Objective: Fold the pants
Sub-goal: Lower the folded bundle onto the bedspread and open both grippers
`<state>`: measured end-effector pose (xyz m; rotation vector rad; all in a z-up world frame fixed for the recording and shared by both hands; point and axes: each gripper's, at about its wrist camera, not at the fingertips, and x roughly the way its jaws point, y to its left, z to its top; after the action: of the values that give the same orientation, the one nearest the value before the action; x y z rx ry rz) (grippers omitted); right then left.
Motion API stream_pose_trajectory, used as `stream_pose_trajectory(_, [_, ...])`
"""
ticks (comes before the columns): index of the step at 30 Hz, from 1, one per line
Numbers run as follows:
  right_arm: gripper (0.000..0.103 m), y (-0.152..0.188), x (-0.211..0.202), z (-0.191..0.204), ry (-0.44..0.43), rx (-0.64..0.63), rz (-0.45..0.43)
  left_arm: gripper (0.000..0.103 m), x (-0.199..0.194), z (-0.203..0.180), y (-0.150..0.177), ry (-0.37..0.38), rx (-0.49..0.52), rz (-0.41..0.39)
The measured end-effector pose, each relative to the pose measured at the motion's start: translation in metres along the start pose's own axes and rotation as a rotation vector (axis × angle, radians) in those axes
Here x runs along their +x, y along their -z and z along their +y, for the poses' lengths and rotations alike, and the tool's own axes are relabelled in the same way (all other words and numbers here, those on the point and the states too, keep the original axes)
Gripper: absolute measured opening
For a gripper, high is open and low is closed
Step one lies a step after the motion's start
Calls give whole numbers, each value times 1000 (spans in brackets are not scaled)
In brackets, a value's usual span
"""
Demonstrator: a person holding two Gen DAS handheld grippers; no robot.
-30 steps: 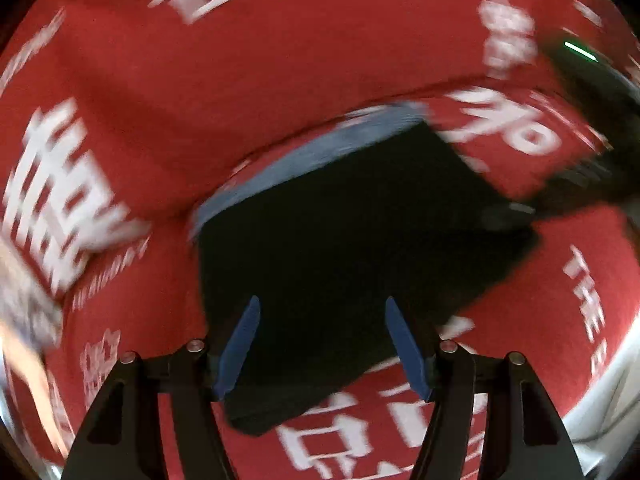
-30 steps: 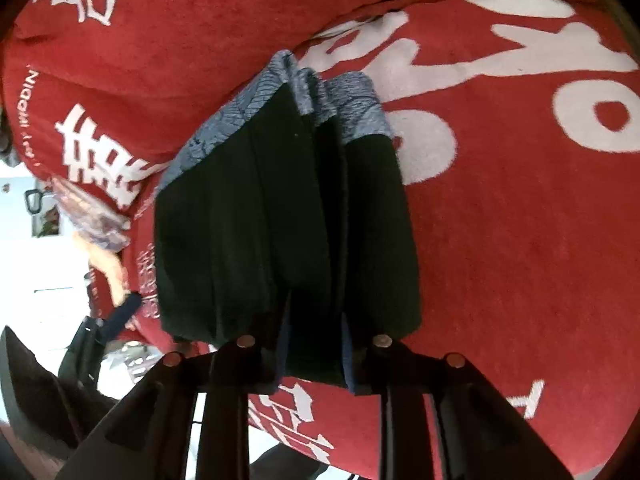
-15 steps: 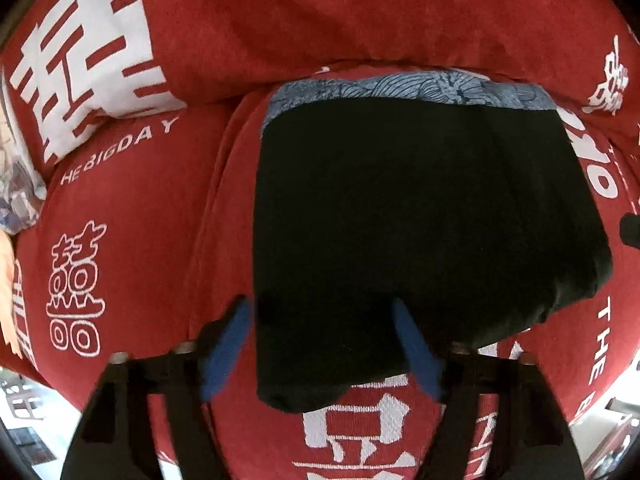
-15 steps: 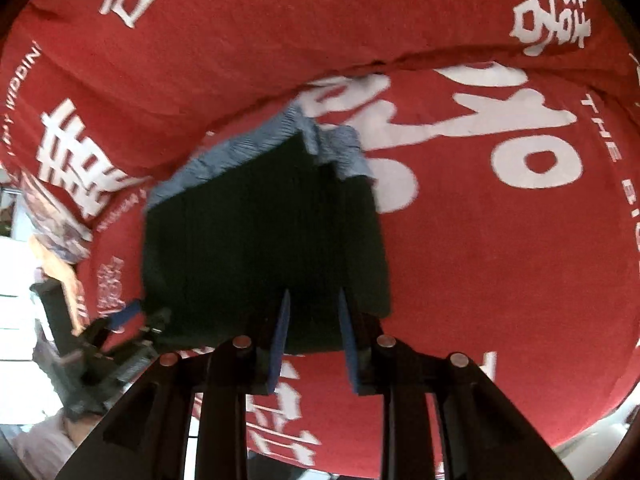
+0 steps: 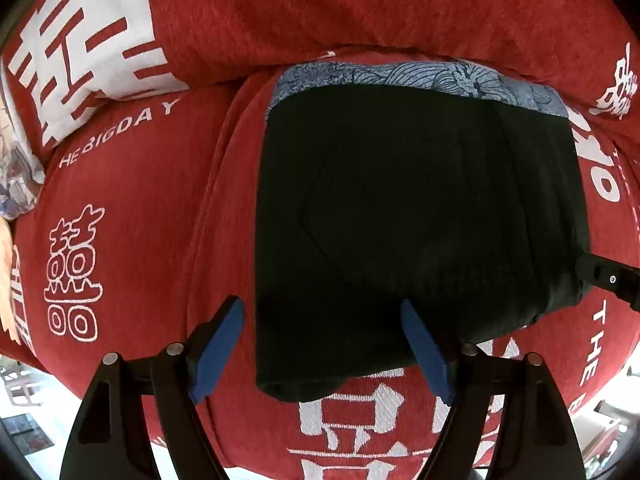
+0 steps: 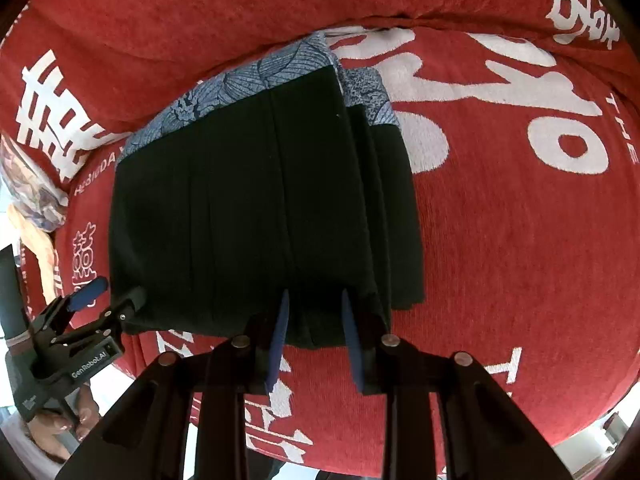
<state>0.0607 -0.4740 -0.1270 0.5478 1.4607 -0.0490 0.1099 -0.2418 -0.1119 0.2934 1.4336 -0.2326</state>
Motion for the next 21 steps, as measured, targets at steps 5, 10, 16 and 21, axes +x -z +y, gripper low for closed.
stream_pose_trajectory(5, [31, 3, -2, -1, -8, 16, -3, 81, 0, -3, 1, -13, 14, 0])
stream_pose_trajectory(10, [32, 4, -4, -3, -10, 11, -3, 92, 1, -4, 0, -37, 11, 5])
stream_pose_trajectory(16, [33, 5, -6, -4, -15, 19, -4, 99, 1, -5, 1, -50, 18, 8])
stream_pose_trajectory(21, [37, 7, -7, -6, -16, 19, 1, 99, 1, -8, 1, -58, 23, 8])
